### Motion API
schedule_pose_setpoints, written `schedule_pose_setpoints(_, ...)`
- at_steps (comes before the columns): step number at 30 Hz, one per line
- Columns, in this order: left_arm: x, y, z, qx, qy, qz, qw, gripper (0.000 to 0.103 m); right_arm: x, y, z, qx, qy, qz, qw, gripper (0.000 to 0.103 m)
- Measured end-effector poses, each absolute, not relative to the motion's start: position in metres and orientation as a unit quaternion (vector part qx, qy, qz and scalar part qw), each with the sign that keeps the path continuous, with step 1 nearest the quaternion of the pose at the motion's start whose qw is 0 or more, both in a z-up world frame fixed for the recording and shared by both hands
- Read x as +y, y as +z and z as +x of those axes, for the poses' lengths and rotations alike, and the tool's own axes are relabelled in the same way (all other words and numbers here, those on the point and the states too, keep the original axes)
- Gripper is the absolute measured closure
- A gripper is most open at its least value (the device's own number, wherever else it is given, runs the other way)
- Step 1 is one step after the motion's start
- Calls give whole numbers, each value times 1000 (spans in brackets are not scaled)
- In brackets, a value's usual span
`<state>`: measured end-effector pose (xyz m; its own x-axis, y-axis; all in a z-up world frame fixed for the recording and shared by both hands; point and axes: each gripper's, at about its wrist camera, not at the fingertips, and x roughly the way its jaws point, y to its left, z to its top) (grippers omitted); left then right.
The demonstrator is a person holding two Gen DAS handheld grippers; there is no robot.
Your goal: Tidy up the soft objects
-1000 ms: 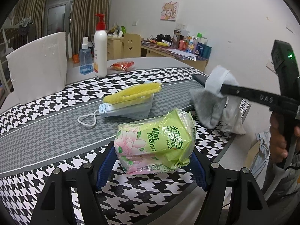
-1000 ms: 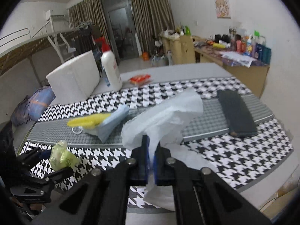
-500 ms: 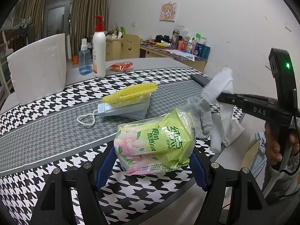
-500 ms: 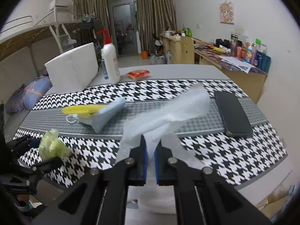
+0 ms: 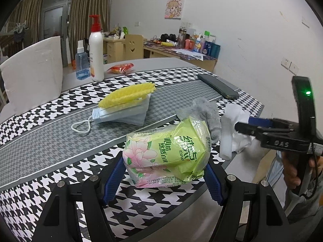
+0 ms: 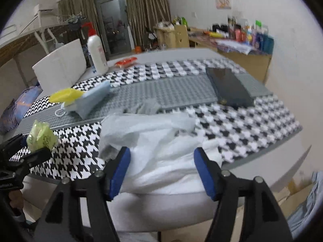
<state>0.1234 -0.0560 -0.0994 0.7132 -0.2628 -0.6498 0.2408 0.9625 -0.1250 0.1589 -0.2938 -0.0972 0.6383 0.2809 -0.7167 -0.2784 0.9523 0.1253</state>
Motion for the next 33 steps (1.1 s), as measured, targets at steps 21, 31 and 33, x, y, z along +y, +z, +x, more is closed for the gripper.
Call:
schedule_pose_setpoints(21,-52,-100,116,347,-135,-20,928,30,-279,-108,160,430,119,-21,895,92)
schedule_pose_setpoints(31,-48,-91,108,331,-123,-17,935,30,-281,-65,142,342,112,-22,933,94)
schedule_pose_setpoints(33,-46,-89,107,330,-119,-19,936,30,-277,-57,138,324,109,-34,939,94)
